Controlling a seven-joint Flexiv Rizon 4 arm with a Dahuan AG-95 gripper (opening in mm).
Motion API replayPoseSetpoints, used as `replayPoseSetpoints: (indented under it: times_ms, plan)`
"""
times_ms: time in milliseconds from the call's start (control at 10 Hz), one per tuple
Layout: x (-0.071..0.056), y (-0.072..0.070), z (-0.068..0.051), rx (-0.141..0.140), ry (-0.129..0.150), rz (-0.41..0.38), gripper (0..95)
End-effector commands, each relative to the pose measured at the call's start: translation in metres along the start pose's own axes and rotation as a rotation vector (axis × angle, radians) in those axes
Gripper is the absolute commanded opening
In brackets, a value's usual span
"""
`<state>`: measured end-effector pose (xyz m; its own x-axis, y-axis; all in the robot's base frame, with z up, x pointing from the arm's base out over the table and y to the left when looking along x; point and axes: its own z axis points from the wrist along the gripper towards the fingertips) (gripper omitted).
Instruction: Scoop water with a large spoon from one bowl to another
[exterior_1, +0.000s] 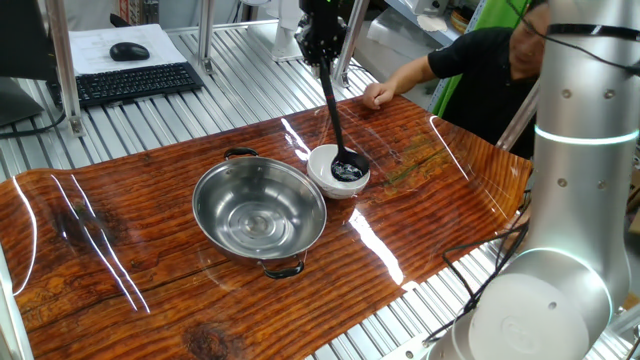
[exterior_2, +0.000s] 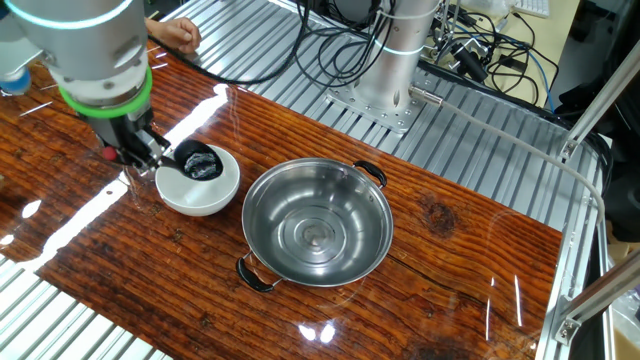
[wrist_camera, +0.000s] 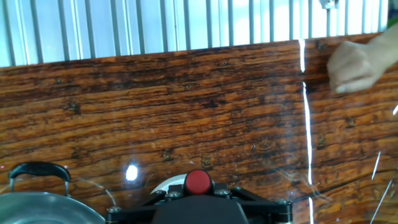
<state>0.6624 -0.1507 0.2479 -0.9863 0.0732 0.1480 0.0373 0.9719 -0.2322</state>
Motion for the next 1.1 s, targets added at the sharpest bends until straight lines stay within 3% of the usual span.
replayPoseSetpoints:
  times_ms: [100,500,900,1100]
  plan:
    - [0.003,0.003,0.001,0.028,-0.012,0.003,0.0]
    - [0.002,0.012,0.001,0.058,-0.015,0.021,0.0]
    - [0.002,0.021,-0.001,0.119,-0.017,0.038,0.0]
    - [0.003,0.025,-0.004,0.133,-0.027,0.045,0.0]
